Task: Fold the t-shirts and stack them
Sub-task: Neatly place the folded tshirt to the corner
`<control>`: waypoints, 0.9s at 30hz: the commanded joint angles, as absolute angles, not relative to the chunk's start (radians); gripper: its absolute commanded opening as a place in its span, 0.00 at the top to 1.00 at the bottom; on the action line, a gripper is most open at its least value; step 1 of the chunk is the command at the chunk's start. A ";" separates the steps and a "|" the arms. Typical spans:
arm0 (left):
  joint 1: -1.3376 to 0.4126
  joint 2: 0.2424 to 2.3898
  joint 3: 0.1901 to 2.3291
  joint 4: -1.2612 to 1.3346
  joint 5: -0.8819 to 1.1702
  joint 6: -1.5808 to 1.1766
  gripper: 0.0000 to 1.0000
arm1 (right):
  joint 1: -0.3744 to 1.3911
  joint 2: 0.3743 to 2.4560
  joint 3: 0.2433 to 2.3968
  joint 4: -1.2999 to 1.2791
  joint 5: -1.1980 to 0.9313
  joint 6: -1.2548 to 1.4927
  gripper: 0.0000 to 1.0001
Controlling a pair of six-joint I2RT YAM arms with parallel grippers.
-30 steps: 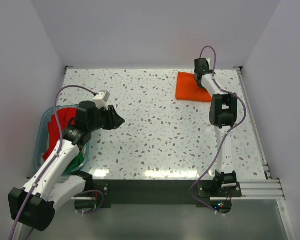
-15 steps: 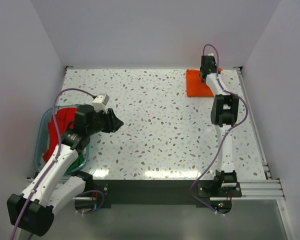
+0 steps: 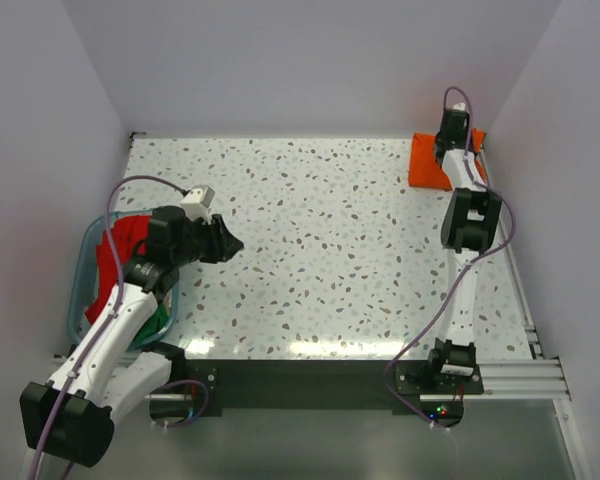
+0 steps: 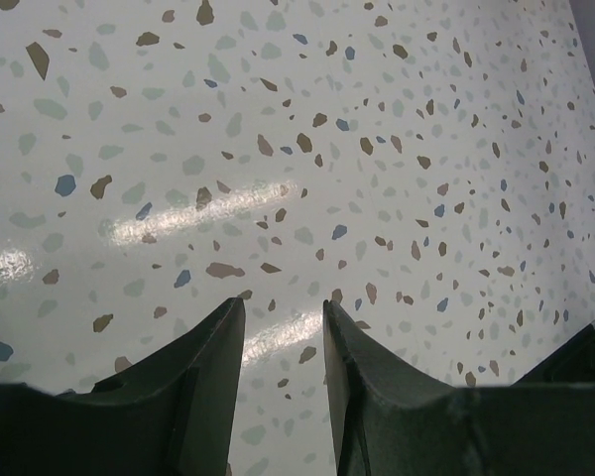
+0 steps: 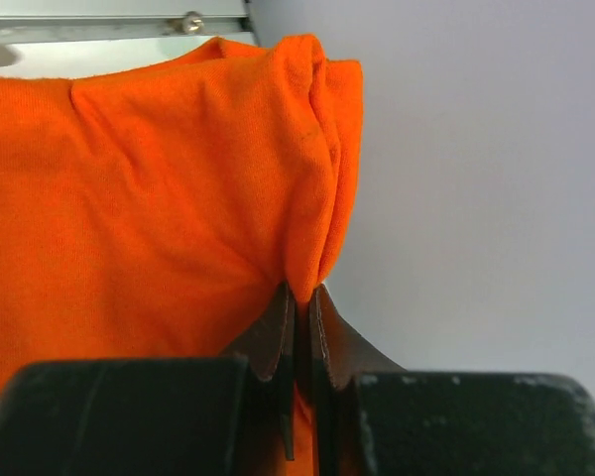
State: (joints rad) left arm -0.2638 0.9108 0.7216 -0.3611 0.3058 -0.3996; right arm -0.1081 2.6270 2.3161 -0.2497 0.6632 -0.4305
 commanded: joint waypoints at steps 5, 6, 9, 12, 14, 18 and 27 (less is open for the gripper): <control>-0.222 0.940 0.718 -0.322 0.371 -0.377 0.59 | -0.147 2.654 2.361 -0.140 0.631 -0.459 1.00; -0.222 0.948 0.718 -0.319 0.373 -0.377 0.59 | -0.147 2.658 2.365 -0.134 0.630 -0.456 1.00; -0.221 0.953 0.718 -0.319 0.377 -0.376 0.59 | -0.146 2.675 2.379 -0.127 0.621 -0.448 1.00; -0.219 0.957 0.718 -0.321 0.377 -0.376 0.59 | -0.135 2.691 2.385 -0.094 0.638 -0.468 1.00; -0.221 0.959 0.718 -0.321 0.379 -0.376 0.59 | -0.132 2.698 2.396 -0.080 0.643 -0.466 0.99; -0.221 0.960 0.718 -0.321 0.379 -0.376 0.59 | -0.126 2.727 2.445 -0.084 0.646 -0.456 0.98; -0.221 0.960 0.716 -0.321 0.380 -0.374 0.59 | -0.115 2.734 2.485 -0.052 0.664 -0.439 0.59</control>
